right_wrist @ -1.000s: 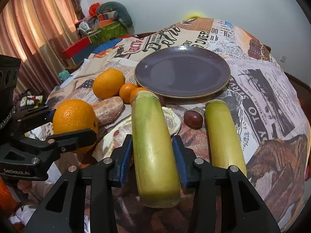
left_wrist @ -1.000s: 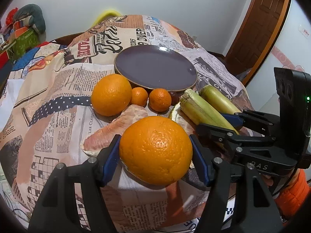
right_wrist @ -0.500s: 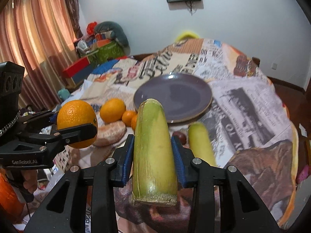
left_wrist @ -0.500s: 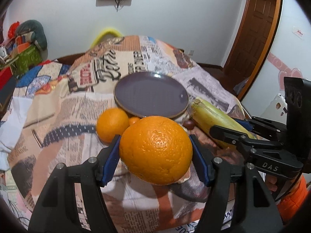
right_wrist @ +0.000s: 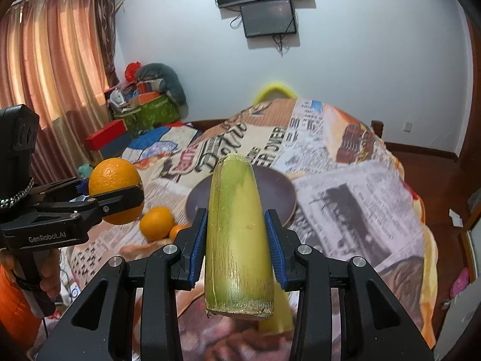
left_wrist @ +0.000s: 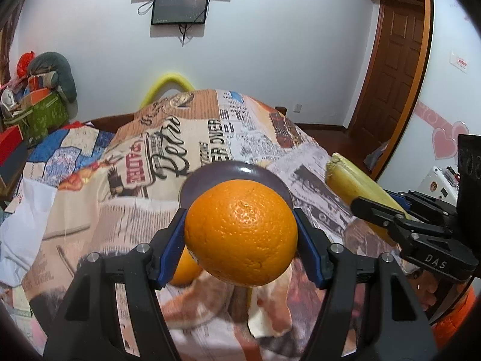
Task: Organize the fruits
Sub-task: 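Place orange on grey plate with left tool while right tool places cylinder there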
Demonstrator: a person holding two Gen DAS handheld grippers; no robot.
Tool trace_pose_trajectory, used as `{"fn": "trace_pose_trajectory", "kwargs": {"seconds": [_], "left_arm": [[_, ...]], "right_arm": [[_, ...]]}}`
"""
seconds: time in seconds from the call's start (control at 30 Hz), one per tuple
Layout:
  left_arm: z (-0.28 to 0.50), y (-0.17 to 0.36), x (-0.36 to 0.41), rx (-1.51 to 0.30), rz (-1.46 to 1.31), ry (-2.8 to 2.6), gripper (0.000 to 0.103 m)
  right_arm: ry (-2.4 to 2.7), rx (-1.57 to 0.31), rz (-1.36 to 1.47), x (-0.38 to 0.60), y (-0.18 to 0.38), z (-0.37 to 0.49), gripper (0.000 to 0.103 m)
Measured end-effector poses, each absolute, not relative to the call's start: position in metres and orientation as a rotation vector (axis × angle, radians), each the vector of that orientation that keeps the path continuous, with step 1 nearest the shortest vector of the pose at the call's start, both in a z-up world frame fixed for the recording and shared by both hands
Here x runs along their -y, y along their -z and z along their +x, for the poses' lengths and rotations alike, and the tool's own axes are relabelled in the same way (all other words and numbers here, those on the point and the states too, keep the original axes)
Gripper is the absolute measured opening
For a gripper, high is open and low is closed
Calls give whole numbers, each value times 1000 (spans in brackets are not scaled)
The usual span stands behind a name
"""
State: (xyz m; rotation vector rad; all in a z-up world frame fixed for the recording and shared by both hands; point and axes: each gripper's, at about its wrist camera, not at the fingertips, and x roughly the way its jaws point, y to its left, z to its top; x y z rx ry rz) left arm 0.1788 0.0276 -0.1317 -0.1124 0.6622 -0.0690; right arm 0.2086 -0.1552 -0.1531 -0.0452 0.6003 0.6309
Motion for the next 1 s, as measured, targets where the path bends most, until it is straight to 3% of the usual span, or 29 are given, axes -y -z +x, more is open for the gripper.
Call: {"fn": "trace_pose_trajectory", "kwargs": {"seconds": [0.67, 1.0], "left_arm": [[276, 141, -48, -688, -110, 47, 67], [318, 166, -56, -762, -107, 38, 67]], "right_arm": [[-581, -567, -49, 147, 154, 280, 35], [-587, -636, -89, 132, 170, 319, 35]]}}
